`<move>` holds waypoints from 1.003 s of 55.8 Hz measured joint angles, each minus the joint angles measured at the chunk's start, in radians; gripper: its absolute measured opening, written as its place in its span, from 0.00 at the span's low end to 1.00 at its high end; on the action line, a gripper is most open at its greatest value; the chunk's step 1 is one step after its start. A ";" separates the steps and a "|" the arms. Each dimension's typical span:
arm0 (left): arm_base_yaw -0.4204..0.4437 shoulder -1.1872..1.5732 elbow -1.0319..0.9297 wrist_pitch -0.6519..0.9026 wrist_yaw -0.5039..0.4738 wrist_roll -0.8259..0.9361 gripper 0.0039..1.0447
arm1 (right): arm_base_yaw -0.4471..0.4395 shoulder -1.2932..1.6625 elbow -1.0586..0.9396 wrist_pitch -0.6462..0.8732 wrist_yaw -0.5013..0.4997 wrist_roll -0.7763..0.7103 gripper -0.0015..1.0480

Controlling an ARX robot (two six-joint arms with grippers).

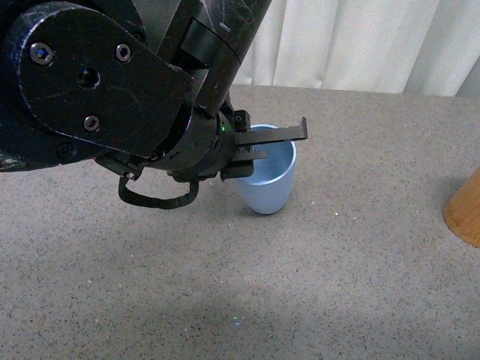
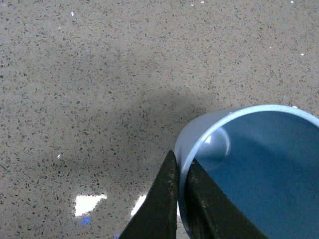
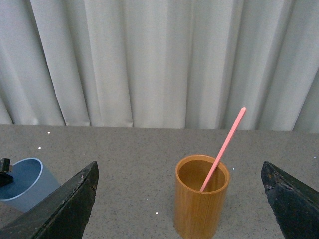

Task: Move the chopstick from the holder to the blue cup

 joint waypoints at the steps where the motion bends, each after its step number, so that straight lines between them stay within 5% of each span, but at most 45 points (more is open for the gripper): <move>1: 0.000 0.000 0.000 0.000 0.001 0.000 0.03 | 0.000 0.000 0.000 0.000 0.000 0.000 0.91; 38: 0.021 -0.039 0.018 0.002 -0.020 -0.053 0.96 | 0.000 0.000 0.000 0.000 0.000 0.000 0.91; 49: 0.066 -0.097 -0.023 0.036 -0.032 -0.071 0.94 | 0.000 0.000 0.000 0.000 0.000 0.000 0.91; 56: 0.118 -0.114 -0.245 0.579 -0.162 0.175 0.76 | 0.000 0.000 0.000 0.000 -0.001 0.000 0.91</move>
